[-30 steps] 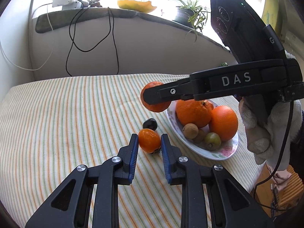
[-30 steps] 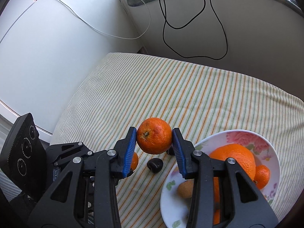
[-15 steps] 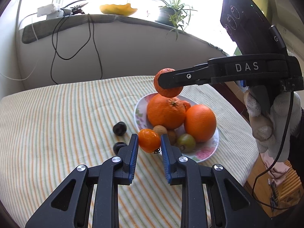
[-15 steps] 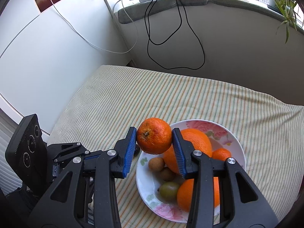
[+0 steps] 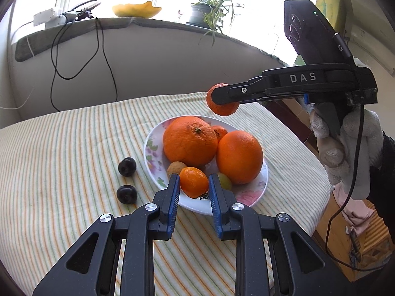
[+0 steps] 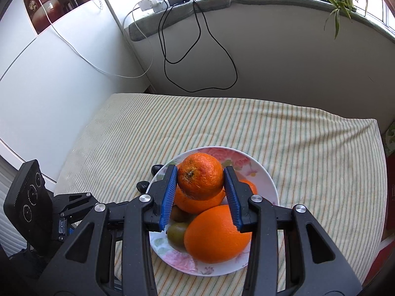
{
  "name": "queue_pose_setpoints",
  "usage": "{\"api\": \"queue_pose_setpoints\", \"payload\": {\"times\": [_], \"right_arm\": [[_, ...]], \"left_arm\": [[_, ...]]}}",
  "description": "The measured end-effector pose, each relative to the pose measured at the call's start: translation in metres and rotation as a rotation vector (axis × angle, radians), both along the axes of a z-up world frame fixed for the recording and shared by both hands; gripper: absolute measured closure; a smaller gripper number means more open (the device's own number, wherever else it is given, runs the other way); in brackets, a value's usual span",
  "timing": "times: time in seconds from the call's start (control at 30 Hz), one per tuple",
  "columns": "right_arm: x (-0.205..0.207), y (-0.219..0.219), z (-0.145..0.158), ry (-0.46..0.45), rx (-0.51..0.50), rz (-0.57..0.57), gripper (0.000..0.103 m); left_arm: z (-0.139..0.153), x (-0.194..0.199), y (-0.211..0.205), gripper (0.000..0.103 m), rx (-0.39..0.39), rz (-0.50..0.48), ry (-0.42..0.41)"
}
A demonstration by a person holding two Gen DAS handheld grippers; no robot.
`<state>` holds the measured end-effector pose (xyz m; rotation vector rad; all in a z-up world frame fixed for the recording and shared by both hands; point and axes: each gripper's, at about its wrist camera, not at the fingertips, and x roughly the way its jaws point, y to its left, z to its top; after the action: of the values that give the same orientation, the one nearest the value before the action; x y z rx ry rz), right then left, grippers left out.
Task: Organize fruits
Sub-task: 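Carry both fruits over the plate and open both grippers to release them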
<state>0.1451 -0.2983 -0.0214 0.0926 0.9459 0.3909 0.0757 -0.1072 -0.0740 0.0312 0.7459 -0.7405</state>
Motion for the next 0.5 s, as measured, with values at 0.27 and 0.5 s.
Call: {"api": "queue_pose_setpoints", "payload": {"times": [0.27,0.5], "right_arm": [[0.007,-0.018,-0.008,0.009,-0.01,-0.034,0.063],[0.012,-0.027,-0.015,0.017,-0.011,-0.054,0.063]], "left_arm": [[-0.001,-0.001,-0.009,0.081,0.016,-0.008,0.001],[0.0,-0.001,-0.011,0.081,0.027,-0.01,-0.002]]}}
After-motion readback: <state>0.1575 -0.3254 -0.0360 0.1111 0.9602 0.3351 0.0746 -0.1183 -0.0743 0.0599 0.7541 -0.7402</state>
